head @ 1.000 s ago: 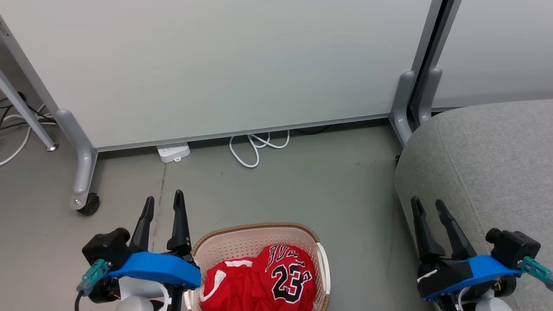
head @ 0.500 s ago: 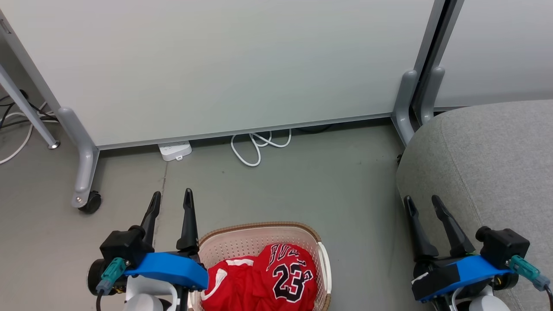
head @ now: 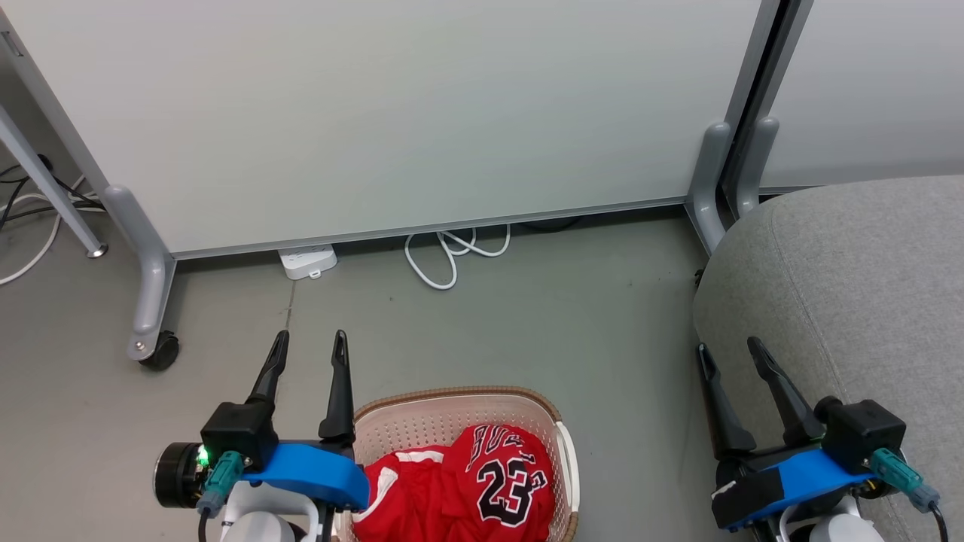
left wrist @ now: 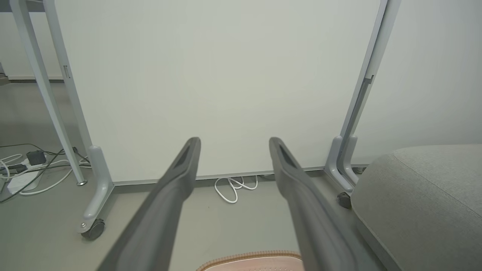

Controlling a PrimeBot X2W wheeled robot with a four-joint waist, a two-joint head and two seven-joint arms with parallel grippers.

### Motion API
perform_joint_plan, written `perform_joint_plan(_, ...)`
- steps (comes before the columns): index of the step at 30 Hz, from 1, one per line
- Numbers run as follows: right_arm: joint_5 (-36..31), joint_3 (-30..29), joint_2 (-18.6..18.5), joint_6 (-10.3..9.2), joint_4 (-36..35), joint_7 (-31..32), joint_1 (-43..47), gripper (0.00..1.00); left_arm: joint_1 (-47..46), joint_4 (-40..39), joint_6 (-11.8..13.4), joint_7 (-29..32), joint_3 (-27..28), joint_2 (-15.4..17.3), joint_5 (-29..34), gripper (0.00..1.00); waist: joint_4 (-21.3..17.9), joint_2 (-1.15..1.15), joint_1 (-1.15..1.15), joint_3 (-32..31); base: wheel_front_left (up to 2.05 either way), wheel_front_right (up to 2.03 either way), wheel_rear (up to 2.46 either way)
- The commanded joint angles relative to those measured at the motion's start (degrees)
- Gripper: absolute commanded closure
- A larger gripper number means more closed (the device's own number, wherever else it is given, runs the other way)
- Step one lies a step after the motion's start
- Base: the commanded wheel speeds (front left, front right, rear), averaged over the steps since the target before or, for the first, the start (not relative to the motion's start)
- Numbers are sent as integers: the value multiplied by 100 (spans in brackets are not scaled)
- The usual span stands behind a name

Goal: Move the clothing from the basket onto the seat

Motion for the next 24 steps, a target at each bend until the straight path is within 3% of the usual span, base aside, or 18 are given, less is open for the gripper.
perform_joint_plan(1, -137, -1, -32, 12, -12, -72, -79, 0, -106, -3, 40, -64, -30, 23, 128, 0, 2, 0, 0, -1, 0, 0, 0)
perform_joint_plan(11, -569, -69, -11, 12, -62, -177, -20, 0, -81, 23, -61, -167, 42, 25, 396, 0, 22, 0, 0, -2, 0, 0, 0)
perform_joint_plan(24, -899, -228, 46, 9, -85, -252, 128, 0, 23, 130, -127, -248, 180, 23, 313, 0, 38, 0, 0, -27, 0, 0, 0)
